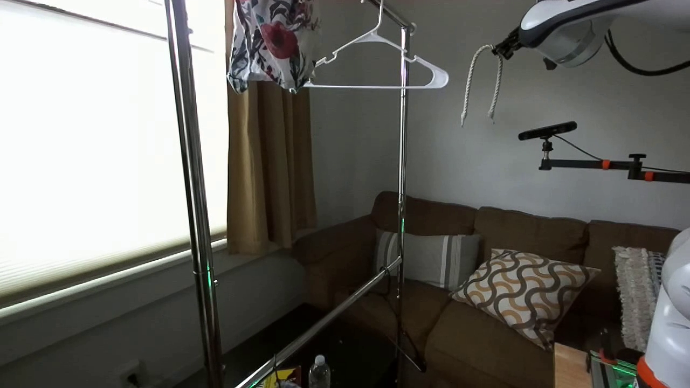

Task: Move the white rope from the bottom rod to the top rod

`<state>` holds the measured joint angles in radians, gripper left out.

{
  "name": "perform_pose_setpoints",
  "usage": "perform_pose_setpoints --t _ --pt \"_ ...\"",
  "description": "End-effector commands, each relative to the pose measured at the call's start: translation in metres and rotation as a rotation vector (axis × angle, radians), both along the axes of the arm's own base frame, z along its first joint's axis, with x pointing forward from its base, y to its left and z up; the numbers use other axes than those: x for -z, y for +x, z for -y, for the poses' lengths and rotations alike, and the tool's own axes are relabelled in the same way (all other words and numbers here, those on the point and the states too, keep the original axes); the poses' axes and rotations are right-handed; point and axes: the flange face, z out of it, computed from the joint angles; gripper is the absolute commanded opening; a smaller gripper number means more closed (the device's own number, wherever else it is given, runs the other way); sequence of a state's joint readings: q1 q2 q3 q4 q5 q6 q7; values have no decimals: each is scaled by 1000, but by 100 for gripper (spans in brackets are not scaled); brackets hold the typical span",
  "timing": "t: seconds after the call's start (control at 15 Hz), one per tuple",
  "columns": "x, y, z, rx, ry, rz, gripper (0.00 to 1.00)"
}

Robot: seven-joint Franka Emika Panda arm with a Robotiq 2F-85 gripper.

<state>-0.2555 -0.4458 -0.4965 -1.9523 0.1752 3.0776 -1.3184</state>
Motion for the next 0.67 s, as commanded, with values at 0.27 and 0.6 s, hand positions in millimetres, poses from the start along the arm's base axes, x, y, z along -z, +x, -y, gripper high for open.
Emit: perform_pose_setpoints --t 0.27,0.6 --pt "-86 32 -22 -103 -115 142 11" --pt "-102 67 -29 -70 -145 134 3"
